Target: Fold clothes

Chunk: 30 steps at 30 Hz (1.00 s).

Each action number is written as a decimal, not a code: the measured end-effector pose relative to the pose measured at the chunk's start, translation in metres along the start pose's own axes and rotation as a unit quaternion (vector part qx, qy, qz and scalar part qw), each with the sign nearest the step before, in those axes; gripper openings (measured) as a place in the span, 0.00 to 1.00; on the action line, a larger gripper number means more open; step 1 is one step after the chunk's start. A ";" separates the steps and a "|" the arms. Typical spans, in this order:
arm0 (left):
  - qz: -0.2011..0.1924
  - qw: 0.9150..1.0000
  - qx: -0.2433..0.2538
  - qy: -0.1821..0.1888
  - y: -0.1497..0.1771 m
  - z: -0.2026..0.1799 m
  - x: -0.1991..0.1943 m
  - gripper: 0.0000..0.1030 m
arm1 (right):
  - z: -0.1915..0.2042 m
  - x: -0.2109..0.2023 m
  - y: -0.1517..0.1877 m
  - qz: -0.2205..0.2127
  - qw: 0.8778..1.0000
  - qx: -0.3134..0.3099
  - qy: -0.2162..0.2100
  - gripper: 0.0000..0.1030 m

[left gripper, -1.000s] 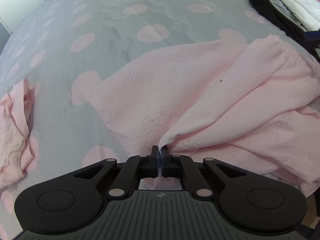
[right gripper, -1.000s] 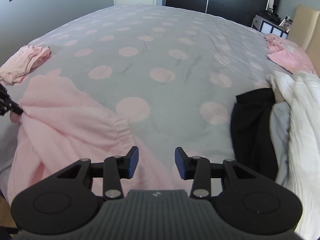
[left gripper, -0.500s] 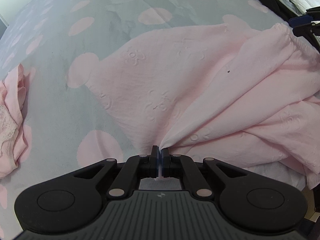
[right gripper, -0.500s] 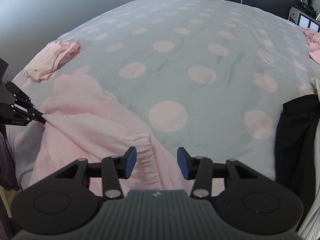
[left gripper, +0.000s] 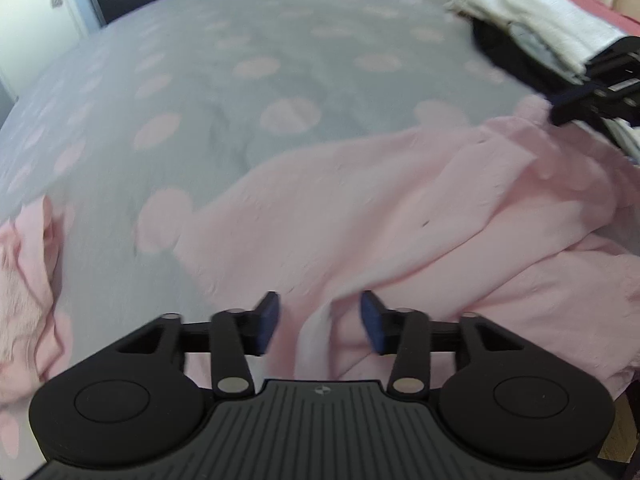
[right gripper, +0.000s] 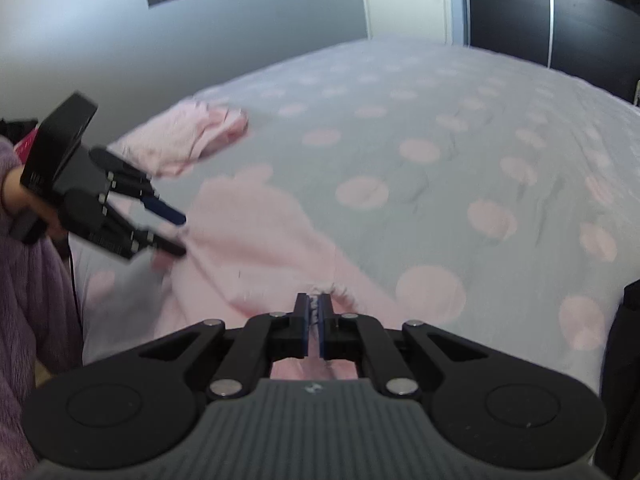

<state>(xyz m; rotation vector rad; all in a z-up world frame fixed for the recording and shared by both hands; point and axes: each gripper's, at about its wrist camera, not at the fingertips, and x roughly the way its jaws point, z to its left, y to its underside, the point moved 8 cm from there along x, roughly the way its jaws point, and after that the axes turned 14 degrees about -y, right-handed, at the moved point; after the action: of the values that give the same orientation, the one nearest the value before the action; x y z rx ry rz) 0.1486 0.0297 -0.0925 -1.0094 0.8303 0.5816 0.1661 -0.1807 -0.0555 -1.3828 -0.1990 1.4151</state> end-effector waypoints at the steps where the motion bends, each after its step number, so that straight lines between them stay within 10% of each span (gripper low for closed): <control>1: -0.005 1.000 0.010 0.003 -0.002 -0.005 0.000 0.50 | -0.003 0.002 -0.001 0.002 1.000 0.002 0.009 0.05; 6: 0.034 0.998 0.047 -0.006 0.002 -0.022 0.017 0.41 | -0.022 0.027 0.008 0.043 0.998 0.002 0.041 0.05; 11: 0.039 0.999 0.029 -0.013 0.000 -0.017 0.018 0.40 | -0.030 0.026 0.012 0.052 0.997 -0.028 0.059 0.48; 20: 0.045 0.999 0.015 -0.014 0.001 -0.010 0.020 0.40 | -0.078 0.010 0.008 0.021 0.999 0.033 0.001 0.61; 27: 0.052 0.998 0.019 -0.015 0.002 -0.009 0.021 0.40 | -0.085 0.039 0.014 0.035 0.996 0.063 -0.054 0.60; 30: 0.047 0.999 0.016 -0.018 0.000 -0.008 0.019 0.40 | -0.076 0.050 0.014 0.054 0.996 0.044 -0.061 0.19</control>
<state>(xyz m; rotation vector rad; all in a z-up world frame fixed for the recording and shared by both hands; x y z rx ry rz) 0.1572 0.0235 -0.1100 -0.9312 0.8567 0.6624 0.2321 -0.1893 -0.1198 -1.2527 -0.1397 1.5813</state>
